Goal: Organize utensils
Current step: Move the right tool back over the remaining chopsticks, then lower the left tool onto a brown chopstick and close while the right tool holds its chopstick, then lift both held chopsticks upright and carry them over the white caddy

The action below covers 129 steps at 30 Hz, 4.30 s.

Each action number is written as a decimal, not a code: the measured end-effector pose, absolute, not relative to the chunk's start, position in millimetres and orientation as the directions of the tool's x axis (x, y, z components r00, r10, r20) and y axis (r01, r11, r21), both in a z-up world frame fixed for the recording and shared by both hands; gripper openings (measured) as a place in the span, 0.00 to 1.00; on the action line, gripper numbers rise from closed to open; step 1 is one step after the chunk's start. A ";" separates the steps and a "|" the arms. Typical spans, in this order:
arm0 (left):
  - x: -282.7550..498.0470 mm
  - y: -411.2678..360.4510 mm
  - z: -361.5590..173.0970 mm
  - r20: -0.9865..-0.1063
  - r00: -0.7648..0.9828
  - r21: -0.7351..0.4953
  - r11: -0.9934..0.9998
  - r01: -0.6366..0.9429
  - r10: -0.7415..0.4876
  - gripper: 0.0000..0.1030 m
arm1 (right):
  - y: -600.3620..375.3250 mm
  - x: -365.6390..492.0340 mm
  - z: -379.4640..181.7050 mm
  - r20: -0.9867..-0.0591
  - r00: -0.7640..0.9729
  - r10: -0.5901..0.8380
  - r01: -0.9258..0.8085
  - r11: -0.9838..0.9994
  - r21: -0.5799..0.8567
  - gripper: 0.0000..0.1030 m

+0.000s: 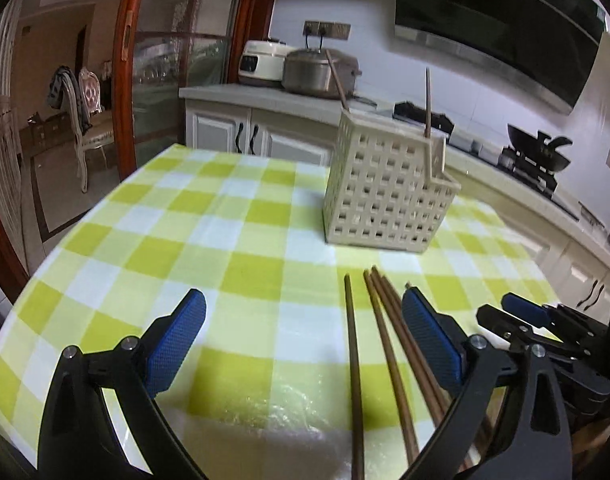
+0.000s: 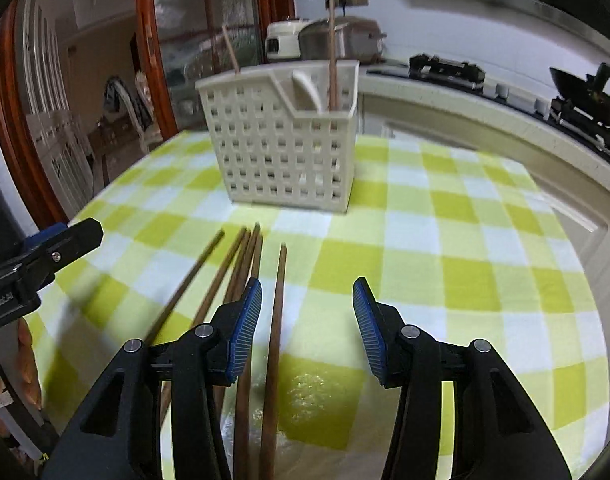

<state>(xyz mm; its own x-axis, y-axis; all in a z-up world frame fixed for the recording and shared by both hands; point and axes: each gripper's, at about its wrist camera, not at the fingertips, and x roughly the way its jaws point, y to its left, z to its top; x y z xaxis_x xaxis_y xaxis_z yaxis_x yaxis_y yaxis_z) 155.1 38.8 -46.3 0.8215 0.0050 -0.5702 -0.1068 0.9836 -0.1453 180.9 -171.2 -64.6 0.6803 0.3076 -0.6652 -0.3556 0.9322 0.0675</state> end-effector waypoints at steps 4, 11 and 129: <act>161.1 38.4 -55.0 -0.590 0.807 -0.127 0.987 -0.103 0.008 0.93 | -162.8 188.3 -79.2 -0.701 0.647 0.299 -0.366 0.929 0.058 0.38; 171.3 40.9 -68.7 -0.638 0.770 -0.114 0.988 -0.106 0.009 0.93 | -146.5 193.8 -91.8 -0.750 0.599 0.279 -0.404 0.915 0.018 0.29; 176.2 -7.8 -29.9 -0.627 0.777 -0.074 0.997 0.018 -0.060 0.06 | -179.8 173.3 -34.4 -0.612 0.695 0.377 -0.386 0.914 0.125 0.06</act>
<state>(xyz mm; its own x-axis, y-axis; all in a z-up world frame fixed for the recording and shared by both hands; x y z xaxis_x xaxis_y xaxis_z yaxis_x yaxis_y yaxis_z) 176.2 -7.8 -29.9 0.7767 -0.0603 -0.6270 0.0176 0.9971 -0.0740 173.3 -179.8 -34.4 0.6950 0.3773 -0.6121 -0.3857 0.9141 0.1255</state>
